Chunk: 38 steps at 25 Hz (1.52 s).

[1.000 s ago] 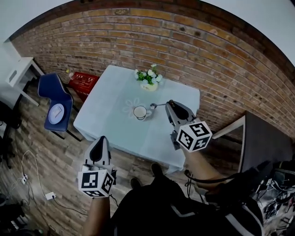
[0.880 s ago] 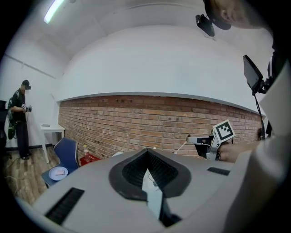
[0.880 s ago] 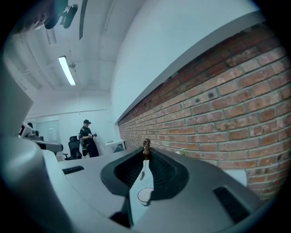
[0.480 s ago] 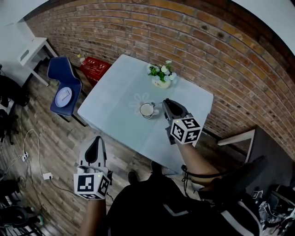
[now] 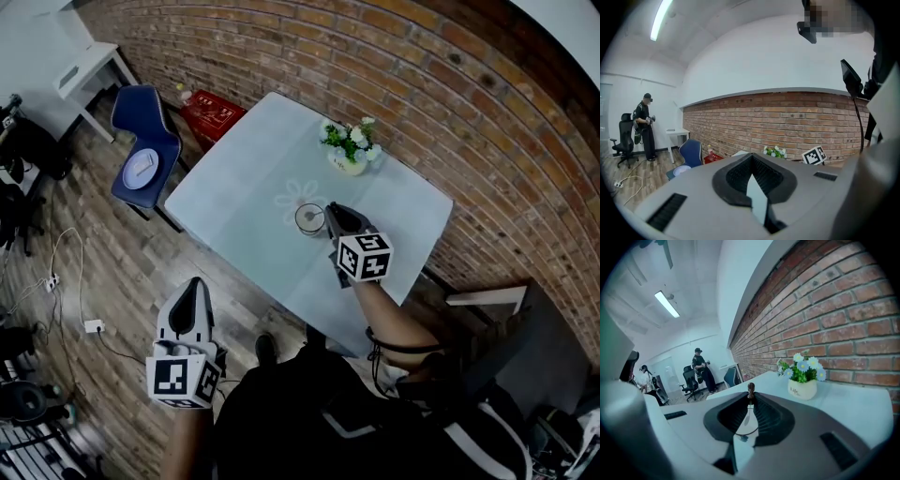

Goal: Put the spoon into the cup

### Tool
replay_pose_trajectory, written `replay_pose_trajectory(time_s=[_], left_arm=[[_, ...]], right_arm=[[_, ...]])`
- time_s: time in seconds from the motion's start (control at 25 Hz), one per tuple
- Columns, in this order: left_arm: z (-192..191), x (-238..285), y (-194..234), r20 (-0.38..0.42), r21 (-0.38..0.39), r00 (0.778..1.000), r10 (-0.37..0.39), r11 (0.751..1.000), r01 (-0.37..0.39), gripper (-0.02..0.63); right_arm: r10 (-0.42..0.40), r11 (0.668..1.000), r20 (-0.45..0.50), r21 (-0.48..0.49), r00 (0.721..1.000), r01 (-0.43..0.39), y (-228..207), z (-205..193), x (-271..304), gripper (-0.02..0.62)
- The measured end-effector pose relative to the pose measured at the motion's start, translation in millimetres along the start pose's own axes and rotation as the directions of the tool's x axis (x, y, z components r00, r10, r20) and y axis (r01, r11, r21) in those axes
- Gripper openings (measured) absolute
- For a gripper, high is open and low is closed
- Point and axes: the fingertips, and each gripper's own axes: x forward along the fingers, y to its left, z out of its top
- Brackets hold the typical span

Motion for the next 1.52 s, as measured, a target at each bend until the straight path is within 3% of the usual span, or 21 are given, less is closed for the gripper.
replay_pose_trajectory(time_s=[0.44,0.6,0.72,0.96,1.16,1.2,1.28,1.52], left_arm=[[-8.1,-9.5,-0.6,-0.049,-0.006,0.998,0.037,0.999,-0.037,0.009],[-4.5,-11.6,-5.3,-0.023,-0.016,1.000,0.017,1.000,-0.018,0.009],[0.7,-10.8,-9.1,0.010,-0.015,1.000,-0.001,1.000,0.001,0.009],[-9.8,-16.5,3.2,-0.049,-0.006,0.998,0.038,0.999,-0.038,0.009],[-7.2,-18.1,7.0,-0.036,-0.010,0.999,0.022,1.000,-0.023,0.009],[-6.4,-18.6,6.8,-0.036,-0.010,0.999,0.017,1.000,-0.017,0.009],[-5.6,-19.7,6.2,-0.032,-0.011,0.999,0.004,1.000,-0.004,0.009],[-3.7,-20.4,0.9,-0.013,-0.020,0.998,-0.062,0.998,0.061,0.009]], right_arm=[[0.008,1.000,-0.092,0.026,0.996,-0.005,-4.0,-39.4,33.9,0.049],[0.003,0.999,-0.110,0.040,0.994,0.001,-4.9,-49.5,37.1,0.049],[-0.004,0.999,-0.112,0.041,0.994,0.008,-6.0,-52.2,37.0,0.049],[-0.019,0.999,-0.114,0.046,0.993,0.025,-7.0,-55.0,36.1,0.049],[-0.053,0.998,-0.135,0.014,0.989,0.055,-10.7,-58.0,35.7,0.051],[-0.049,0.999,-0.143,0.006,0.988,0.050,-9.3,-58.4,36.1,0.062],[-0.044,0.999,-0.151,-0.001,0.988,0.044,-6.4,-57.1,34.9,0.152],[-0.087,0.996,-0.120,0.004,0.989,0.089,-9.0,-40.6,13.4,0.153]])
